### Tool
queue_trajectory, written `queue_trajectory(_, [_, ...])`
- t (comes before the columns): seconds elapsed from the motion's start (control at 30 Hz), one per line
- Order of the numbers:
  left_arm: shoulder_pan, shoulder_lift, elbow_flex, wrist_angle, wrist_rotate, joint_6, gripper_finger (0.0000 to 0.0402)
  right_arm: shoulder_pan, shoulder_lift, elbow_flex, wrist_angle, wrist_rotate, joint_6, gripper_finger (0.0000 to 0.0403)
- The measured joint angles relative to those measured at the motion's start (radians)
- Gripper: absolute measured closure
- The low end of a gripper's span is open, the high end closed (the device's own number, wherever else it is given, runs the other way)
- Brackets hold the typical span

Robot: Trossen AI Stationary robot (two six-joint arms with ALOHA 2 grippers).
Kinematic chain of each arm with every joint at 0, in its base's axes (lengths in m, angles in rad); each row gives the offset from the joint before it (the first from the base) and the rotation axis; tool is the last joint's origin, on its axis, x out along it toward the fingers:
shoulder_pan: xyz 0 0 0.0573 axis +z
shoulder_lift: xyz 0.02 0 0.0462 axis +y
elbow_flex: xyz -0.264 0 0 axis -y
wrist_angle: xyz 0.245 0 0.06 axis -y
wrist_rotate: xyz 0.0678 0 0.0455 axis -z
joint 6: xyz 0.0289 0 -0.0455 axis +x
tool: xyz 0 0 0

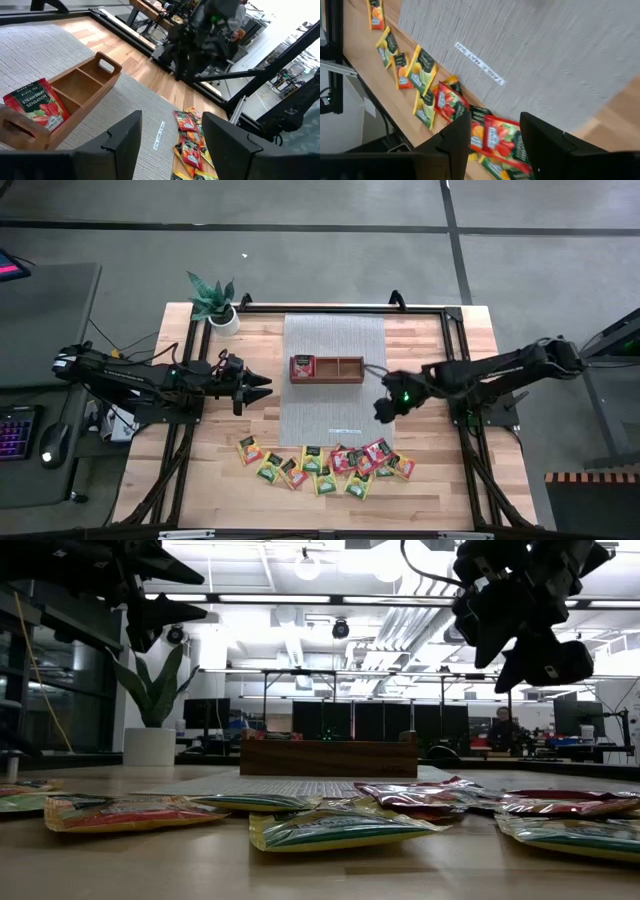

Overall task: Pick & Place Tea
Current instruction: Put the red tea bag into the left section of the wooden organizer

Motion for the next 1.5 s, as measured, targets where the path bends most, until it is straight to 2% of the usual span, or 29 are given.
queue_trajectory(0.23, [0.0,0.0,0.0,0.0,0.0,0.002,0.0197,0.161,0.097,-0.079,0.24,0.17,0.145,0.0238])
queue_trajectory(0.37, [0.0,0.0,0.0,0.0,-0.001,0.004,0.0197,0.238,0.16,-0.122,0.368,0.23,0.211,0.0238])
queue_trajectory(0.73, [0.0,0.0,0.0,0.0,-0.001,0.004,0.0197,0.324,0.385,-0.128,0.704,0.251,0.248,0.0238])
queue_trajectory(0.93, [0.0,0.0,0.0,0.0,-0.001,0.003,0.0197,0.339,0.443,-0.128,0.757,0.251,0.254,0.0238])
queue_trajectory(1.5, [0.0,0.0,0.0,0.001,-0.002,0.003,0.0197,0.337,0.444,-0.128,0.761,0.281,0.233,0.0238])
